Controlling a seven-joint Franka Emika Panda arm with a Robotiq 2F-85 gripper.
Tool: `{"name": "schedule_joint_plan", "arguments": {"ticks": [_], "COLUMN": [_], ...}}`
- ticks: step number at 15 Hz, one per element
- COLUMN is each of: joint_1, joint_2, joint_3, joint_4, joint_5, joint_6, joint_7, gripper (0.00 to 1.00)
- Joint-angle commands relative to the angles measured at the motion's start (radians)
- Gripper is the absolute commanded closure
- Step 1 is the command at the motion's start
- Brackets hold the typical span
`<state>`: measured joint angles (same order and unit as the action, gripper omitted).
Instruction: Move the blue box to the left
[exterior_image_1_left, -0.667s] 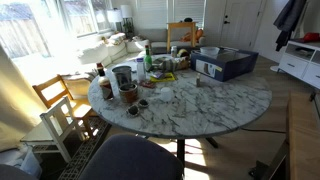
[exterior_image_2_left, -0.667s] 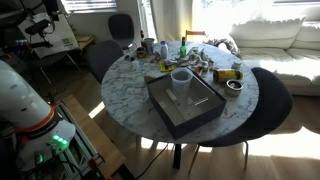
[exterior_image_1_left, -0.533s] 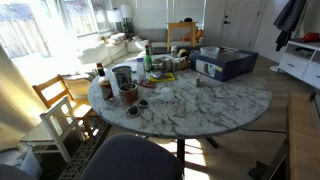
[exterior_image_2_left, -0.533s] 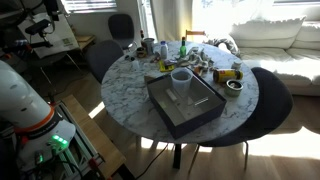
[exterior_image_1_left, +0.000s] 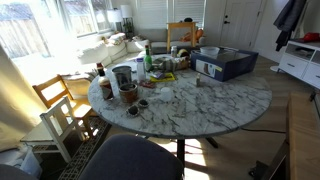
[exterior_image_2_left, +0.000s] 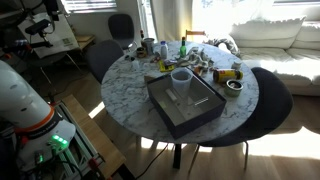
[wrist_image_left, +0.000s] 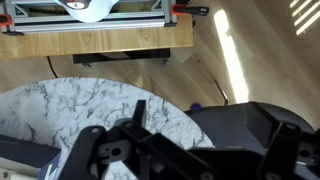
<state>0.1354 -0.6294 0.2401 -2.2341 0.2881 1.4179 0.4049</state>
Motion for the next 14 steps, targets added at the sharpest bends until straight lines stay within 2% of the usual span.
{"name": "schedule_joint_plan", "arguments": {"ticks": [1,8,14], "joint_1": [-0.058,-0.225,-0.396], "joint_2": [-0.036,-0.161,-0.196], "joint_3": [-0.022,-0.169,-0.263], "joint_4": [-0.048,-0.2,-0.313], "joint_5": [-0.01,-0.166,-0.309], "joint_6": [0.034,0.072,0.273], "joint_7": [0.017,-0.03,0.023], "gripper": [0.0,0.0,0.0]}}
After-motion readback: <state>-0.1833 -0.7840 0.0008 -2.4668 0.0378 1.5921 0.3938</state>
